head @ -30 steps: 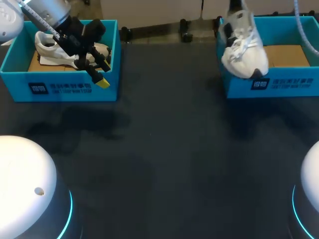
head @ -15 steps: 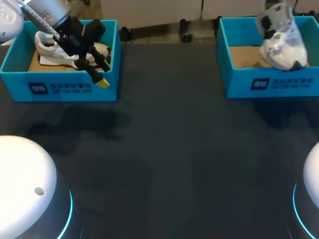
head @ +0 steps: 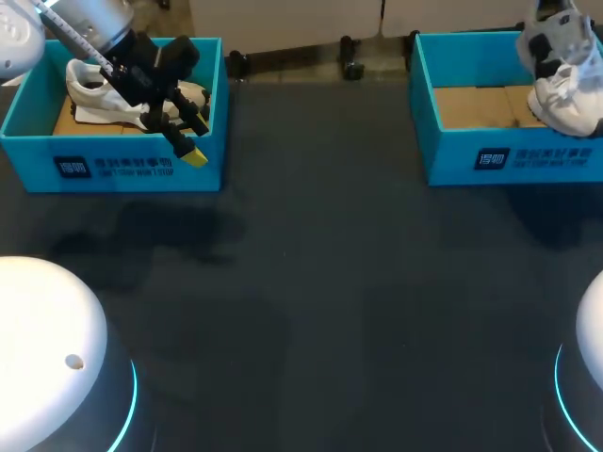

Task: Take the shoe out of the shoebox, open the shoe tongue, remove and reinsert the insole, then place the shoe into the shoebox

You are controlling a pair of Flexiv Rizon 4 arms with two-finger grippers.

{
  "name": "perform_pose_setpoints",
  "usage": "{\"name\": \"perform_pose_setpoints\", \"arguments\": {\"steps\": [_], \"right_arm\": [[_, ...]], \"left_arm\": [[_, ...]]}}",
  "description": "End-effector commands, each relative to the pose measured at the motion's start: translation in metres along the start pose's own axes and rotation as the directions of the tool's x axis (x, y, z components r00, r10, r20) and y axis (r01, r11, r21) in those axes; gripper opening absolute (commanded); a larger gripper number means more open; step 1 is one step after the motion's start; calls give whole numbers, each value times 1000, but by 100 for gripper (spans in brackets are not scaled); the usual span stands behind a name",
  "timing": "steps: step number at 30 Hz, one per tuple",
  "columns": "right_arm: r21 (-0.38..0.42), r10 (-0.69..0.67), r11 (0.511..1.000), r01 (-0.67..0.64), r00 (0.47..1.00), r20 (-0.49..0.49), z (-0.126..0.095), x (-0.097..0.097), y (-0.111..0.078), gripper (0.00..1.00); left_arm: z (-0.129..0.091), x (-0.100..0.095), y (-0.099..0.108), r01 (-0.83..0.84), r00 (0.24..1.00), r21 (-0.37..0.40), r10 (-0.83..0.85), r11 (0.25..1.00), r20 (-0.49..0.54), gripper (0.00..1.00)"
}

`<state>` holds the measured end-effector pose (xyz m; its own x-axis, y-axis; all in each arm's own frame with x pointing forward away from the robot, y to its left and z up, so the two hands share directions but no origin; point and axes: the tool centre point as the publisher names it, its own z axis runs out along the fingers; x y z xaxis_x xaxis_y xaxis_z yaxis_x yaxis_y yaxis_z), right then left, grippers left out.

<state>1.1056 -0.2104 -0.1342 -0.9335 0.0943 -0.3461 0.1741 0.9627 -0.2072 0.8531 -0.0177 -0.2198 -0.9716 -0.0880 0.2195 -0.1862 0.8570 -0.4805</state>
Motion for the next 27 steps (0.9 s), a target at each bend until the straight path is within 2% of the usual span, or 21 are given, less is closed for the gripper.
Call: {"name": "perform_pose_setpoints", "arguments": {"steps": [1, 5, 7, 11, 16, 22, 27], "right_arm": [[0, -1, 1000, 1, 1000, 1, -1, 0, -1, 0], [0, -1, 1000, 1, 1000, 1, -1, 0, -1, 0], [-1, -4, 1000, 4, 1000, -6, 3, 2, -11, 0], [28, 15, 1000, -15, 1000, -10, 18, 4, -49, 0], [51, 76, 996, -74, 997, -26, 29, 0, -85, 0], [70, 123, 990, -121, 992, -15, 37, -4, -110, 0], [93, 212, 974, -208, 977, -25, 44, -5, -121, 0]], "left_arm": [[0, 1, 1, 0, 1000, -1, 0, 1000, 1, 100], [0, 1, 1, 0, 1000, -1, 0, 1000, 1, 100], [0, 1, 1, 0, 1000, -1, 0, 1000, 1, 100], [0, 1, 1, 0, 1000, -1, 0, 1000, 1, 100], [0, 1, 1, 0, 1000, -1, 0, 1000, 1, 100], [0, 1, 1, 0, 1000, -1, 0, 1000, 1, 100], [0, 1, 1, 0, 1000, -1, 0, 1000, 1, 100]]}}
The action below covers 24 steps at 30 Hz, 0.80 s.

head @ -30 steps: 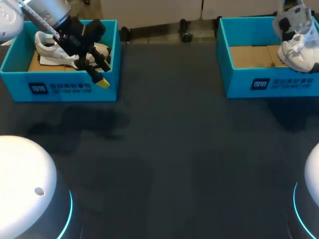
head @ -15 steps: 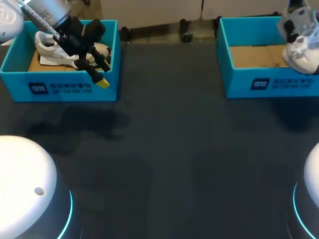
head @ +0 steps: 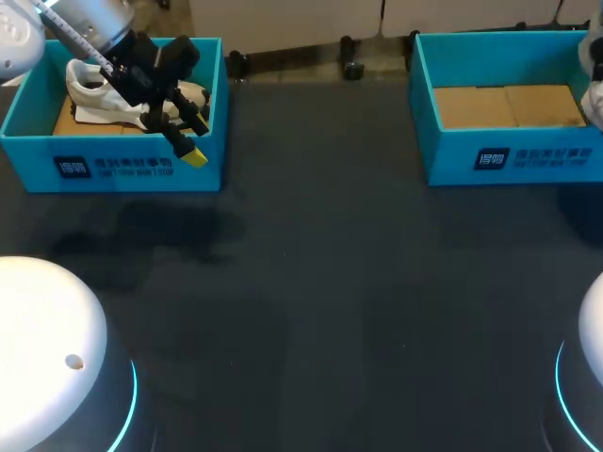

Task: Take the shoe out of the shoebox, open the shoe tongue, remove and reinsert the insole, then place the shoe into the shoebox

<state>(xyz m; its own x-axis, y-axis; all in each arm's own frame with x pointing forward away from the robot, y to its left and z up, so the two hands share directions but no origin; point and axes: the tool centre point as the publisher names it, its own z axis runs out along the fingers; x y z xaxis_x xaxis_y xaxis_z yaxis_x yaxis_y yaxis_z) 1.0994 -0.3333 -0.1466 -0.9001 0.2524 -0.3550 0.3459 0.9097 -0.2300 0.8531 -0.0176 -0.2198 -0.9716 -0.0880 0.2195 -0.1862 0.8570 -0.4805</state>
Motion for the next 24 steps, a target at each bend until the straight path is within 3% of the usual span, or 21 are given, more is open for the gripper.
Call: {"name": "perform_pose_setpoints", "arguments": {"steps": [1, 5, 6, 10, 17, 20, 21, 24], "right_arm": [[16, 103, 995, -103, 995, -18, 5, -6, -5, 0], [49, 350, 937, -347, 933, -81, 11, -13, -16, 0], [84, 485, 874, -478, 869, -98, 14, -15, -24, 0], [83, 659, 752, -654, 742, -119, 14, -18, -38, 0], [127, 815, 580, -805, 577, -61, 12, -13, -48, 0], [180, 872, 488, -854, 488, -45, 13, -9, -51, 0], [232, 889, 449, -863, 457, -25, 13, -6, -52, 0], [232, 889, 449, -863, 457, -25, 13, -6, -52, 0]], "left_arm": [[0, 1, 1, 0, 1000, -1, 0, 1000, 1, 100], [0, 1, 1, 0, 1000, -1, 0, 1000, 1, 100], [0, 1, 1, 0, 1000, -1, 0, 1000, 1, 100], [0, 1, 1, 0, 1000, -1, 0, 1000, 1, 100], [0, 1, 1, 0, 1000, -1, 0, 1000, 1, 100], [0, 1, 1, 0, 1000, -1, 0, 1000, 1, 100], [0, 1, 1, 0, 1000, -1, 0, 1000, 1, 100], [0, 1, 1, 0, 1000, -1, 0, 1000, 1, 100]]}}
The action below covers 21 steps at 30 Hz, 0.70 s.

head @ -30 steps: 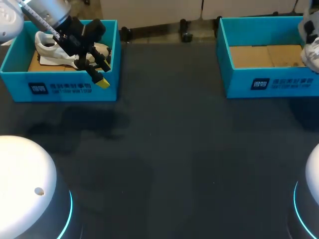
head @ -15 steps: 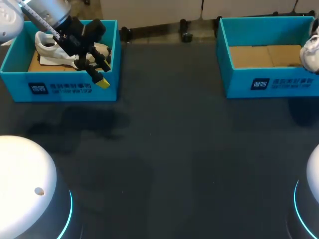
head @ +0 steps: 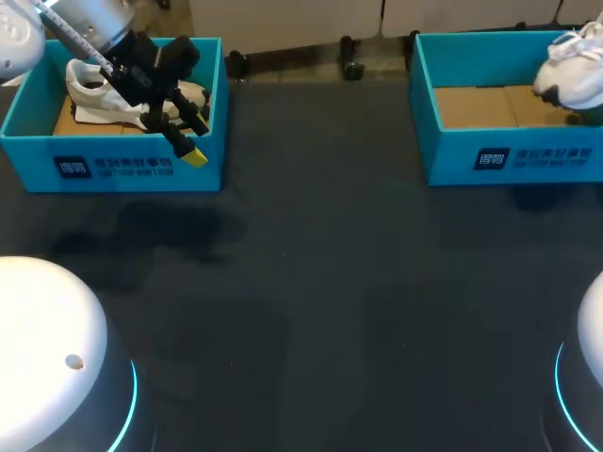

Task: Take the shoe out of the shoebox, open the shoe tongue, remove and reinsert the insole, then place the shoe into the shoebox

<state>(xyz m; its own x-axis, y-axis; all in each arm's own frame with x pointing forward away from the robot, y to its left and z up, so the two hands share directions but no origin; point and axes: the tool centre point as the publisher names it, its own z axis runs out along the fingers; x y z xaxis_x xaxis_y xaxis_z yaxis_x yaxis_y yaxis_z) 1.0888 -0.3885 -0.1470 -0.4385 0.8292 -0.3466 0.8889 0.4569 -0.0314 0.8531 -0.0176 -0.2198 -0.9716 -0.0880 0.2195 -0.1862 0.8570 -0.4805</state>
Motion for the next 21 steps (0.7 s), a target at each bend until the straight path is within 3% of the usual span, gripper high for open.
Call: {"name": "perform_pose_setpoints", "arguments": {"steps": [1, 18, 21], "right_arm": [[102, 339, 936, -338, 941, 8, -3, 0, 3, 0], [102, 339, 936, -338, 941, 8, -3, 0, 3, 0], [111, 443, 890, -443, 896, 31, -1, 1, -4, 0]], "left_arm": [[0, 1, 1, 0, 1000, -1, 0, 1000, 1, 100], [0, 1, 1, 0, 1000, -1, 0, 1000, 1, 100], [0, 1, 1, 0, 1000, -1, 0, 1000, 1, 100]]}}
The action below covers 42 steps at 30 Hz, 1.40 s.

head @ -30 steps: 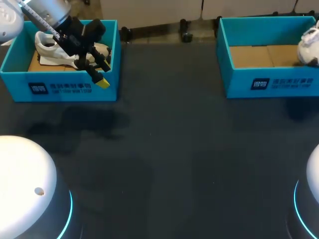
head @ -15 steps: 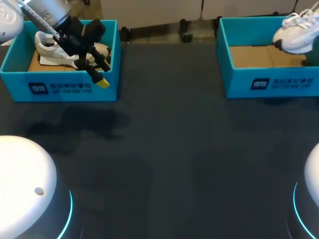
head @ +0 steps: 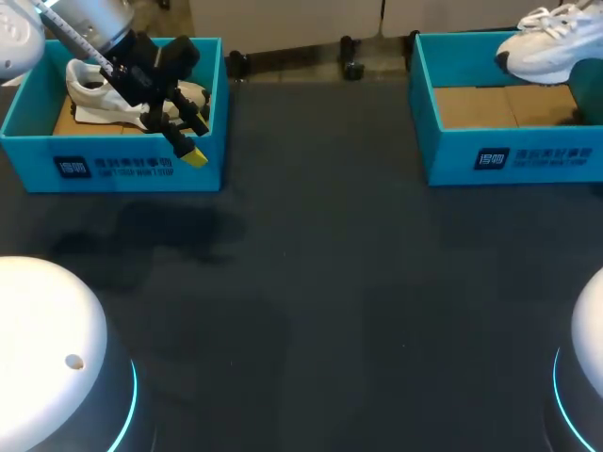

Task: Take the shoe out of the shoebox, open the shoe tongue, remove and reinsert the insole, then place the shoe into the shoebox

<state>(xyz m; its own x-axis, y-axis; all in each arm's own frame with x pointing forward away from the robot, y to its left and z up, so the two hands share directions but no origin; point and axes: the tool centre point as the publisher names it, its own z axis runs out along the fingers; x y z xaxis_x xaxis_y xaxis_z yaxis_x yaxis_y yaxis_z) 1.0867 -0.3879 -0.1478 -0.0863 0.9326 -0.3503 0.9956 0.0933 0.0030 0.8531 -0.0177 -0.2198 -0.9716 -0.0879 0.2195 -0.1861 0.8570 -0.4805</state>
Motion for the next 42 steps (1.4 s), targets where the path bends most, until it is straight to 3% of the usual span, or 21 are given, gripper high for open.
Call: {"name": "perform_pose_setpoints", "arguments": {"steps": [1, 5, 11, 15, 33, 42], "right_arm": [[17, 139, 990, -139, 990, 14, 0, -1, -5, 0], [5, 267, 964, -267, 964, 11, -3, 1, -13, 0], [-33, 358, 933, -358, 934, 13, -3, 8, -21, 0], [-50, 302, 952, -302, 953, 3, -6, 13, -22, 0], [-50, 302, 952, -302, 953, 3, -6, 13, -22, 0], [-65, 320, 946, -317, 947, 36, 1, 28, -28, 0]], "left_arm": [[0, 1, 1, 0, 1000, 0, 0, 1000, 2, 100], [0, 1, 1, 0, 1000, 0, 0, 1000, 2, 100], [0, 1, 1, 0, 1000, 0, 0, 1000, 2, 100], [0, 1, 1, 0, 1000, 0, 0, 1000, 2, 100], [0, 1, 1, 0, 1000, 0, 0, 1000, 2, 100], [0, 1, 1, 0, 1000, 0, 0, 1000, 2, 100]]}}
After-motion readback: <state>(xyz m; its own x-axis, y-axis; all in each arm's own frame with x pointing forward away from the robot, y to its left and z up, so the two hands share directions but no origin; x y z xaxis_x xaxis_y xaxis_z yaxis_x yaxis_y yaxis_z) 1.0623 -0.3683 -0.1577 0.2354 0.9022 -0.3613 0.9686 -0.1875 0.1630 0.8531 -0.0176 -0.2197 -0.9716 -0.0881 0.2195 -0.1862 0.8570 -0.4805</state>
